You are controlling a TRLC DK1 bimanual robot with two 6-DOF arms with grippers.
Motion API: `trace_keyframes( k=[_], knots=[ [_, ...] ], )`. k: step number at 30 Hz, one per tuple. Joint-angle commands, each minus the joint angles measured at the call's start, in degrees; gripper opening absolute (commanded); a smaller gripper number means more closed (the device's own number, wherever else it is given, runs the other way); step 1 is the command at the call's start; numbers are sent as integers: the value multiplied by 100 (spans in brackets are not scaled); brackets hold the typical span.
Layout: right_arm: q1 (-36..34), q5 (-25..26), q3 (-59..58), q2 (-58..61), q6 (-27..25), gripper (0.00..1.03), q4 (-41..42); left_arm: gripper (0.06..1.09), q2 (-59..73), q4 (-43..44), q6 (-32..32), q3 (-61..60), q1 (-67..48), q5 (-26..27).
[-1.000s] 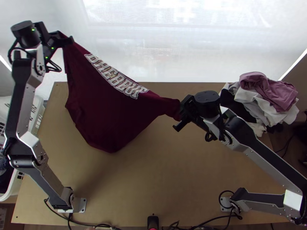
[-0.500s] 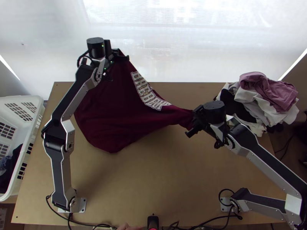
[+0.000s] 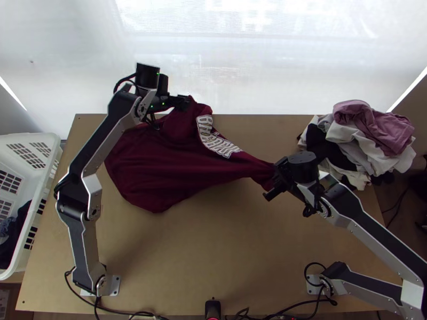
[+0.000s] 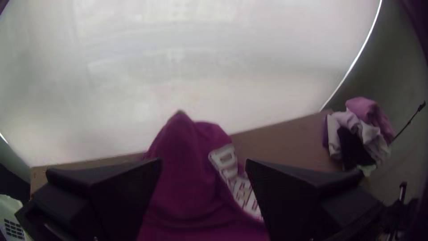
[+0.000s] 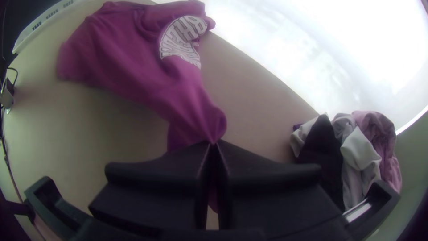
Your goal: Fold the t-shirt
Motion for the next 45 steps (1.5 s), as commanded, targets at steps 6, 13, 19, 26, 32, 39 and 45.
trace_keyframes(
  k=[6, 13, 19, 26, 32, 39, 45],
  knots=[
    [102, -4, -286, -288, 45, 3, 157, 99, -3113, -1457, 1032, -4156, 336, 424],
    [40, -4, -436, -499, 54, 3, 210, 99, -4212, -1326, 1067, -5809, 64, 415],
    [-39, -4, -690, -736, 72, 3, 219, 99, -4572, -965, 1094, -6688, -68, 362],
    [-83, -4, -787, -833, 63, 3, 210, 99, -4616, -359, 1472, -7285, -147, 169],
    [-100, -4, -717, -736, 54, 3, 219, 99, -4317, 2, 1489, -7505, -262, 134],
    [-118, -4, -664, -613, 72, 3, 219, 97, -4115, 10, 1498, -7619, -534, 143],
    [-135, -4, -646, -587, 80, 3, 227, 97, -4019, -34, 1516, -7716, -675, 134]
  ],
)
